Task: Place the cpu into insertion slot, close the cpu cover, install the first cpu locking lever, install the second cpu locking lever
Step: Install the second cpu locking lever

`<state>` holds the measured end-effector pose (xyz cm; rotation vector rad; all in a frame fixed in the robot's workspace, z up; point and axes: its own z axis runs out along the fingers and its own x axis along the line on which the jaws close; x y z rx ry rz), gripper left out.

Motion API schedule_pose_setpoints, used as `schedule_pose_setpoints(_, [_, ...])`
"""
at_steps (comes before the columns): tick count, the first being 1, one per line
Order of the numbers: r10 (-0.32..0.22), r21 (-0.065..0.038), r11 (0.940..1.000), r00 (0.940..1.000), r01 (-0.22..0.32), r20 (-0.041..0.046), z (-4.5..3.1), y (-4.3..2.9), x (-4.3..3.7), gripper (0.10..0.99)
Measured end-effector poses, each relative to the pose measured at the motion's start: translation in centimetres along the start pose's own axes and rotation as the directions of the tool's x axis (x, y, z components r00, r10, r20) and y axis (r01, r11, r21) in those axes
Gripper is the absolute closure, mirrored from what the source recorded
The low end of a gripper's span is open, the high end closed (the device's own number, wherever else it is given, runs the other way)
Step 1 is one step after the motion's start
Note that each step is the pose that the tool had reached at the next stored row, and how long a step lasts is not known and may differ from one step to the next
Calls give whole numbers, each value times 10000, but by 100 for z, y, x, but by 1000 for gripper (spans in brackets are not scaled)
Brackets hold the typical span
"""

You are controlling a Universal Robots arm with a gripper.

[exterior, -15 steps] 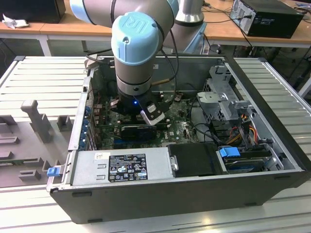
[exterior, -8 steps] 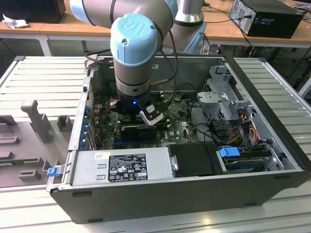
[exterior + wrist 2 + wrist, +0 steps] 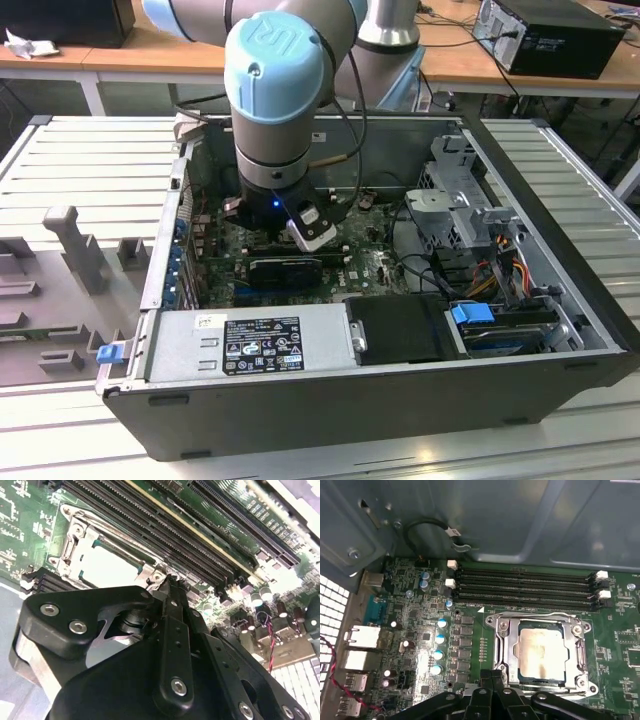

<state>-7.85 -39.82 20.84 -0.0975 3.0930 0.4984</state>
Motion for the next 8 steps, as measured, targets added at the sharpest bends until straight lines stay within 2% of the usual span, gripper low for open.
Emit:
schedule_pose_setpoints(2, [2,-1,10000,10000,-2,1,-15,5,0,980])
schedule_pose_setpoints(6, [3,6,10000,10000,-3,0,-97,32,-1,980])
schedule_pose_setpoints(8, [3,5,10000,10000,-3,2,-100,33,-2,980])
